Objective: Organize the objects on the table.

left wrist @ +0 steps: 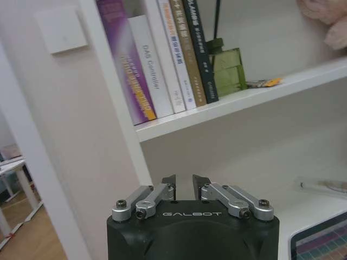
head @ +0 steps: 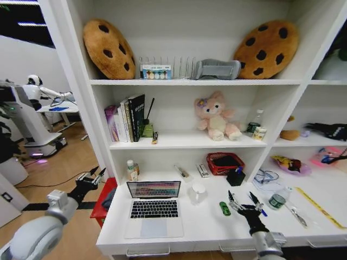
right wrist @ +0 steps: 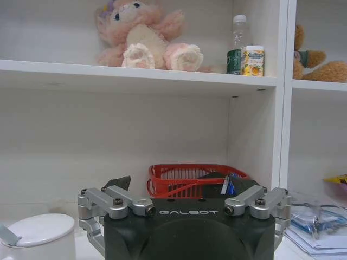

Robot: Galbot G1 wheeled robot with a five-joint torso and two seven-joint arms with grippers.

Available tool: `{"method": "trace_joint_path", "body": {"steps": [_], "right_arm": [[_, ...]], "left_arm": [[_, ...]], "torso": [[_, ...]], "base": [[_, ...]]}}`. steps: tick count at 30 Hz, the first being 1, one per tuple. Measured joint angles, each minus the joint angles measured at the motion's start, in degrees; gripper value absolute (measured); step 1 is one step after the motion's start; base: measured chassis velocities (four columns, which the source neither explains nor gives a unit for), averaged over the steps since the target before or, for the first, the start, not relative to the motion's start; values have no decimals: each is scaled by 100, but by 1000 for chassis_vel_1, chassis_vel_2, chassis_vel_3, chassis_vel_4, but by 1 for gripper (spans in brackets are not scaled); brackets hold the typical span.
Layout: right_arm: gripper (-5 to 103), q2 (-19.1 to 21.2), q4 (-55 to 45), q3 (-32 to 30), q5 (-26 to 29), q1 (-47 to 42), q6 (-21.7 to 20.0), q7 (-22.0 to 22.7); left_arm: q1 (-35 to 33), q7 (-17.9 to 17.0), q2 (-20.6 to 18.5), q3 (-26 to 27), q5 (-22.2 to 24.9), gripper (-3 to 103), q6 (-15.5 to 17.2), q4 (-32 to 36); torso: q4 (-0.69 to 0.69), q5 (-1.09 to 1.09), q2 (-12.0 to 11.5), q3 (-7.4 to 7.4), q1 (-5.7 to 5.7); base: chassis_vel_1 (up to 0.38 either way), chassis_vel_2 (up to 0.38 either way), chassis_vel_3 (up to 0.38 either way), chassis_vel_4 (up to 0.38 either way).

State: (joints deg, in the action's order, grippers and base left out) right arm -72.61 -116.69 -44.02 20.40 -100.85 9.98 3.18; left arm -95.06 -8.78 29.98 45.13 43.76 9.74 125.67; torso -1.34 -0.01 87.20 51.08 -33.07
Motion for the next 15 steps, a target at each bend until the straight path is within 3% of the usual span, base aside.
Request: {"method": "trace_joint_path", "body": {"steps": [5,7,8,10,11,14,15], "right_arm": [[100,-82,-93,-41,-19,-67,15,2],[100,-101,-112,-41,-29,-70,15,5],[100,-138,-153,-40,-48,-82,16,13],[100,-155,-170,-39,-66,-94,16,17],[100,-204,-197,-35,-124,-127,16,22],[100,-253,-237,-36,-159,-173,24,24],[100,-296,-273,-47,-178,-226,39,25]], "left_arm": [[303,59,-720,-495,282,2,1,-210],[415,81,-832,-647,306,1,1,-266],[740,102,-1010,-1058,391,1,1,-370],[948,98,-1072,-1287,441,0,2,-416],[1544,76,-1128,-1876,585,0,39,-498],[2212,39,-1122,-2417,687,0,81,-542],[2801,11,-1056,-2984,712,0,107,-595]], "torso": [[3,0,0,0,1],[3,1,0,0,1],[3,0,0,0,1],[4,0,0,0,1],[4,0,0,0,1],[2,0,0,0,1],[0,4,0,0,1]], "base": [[0,0,0,0],[0,0,0,0],[0,0,0,0],[0,0,0,0],[0,0,0,0],[0,0,0,0],[0,0,0,0]]}}
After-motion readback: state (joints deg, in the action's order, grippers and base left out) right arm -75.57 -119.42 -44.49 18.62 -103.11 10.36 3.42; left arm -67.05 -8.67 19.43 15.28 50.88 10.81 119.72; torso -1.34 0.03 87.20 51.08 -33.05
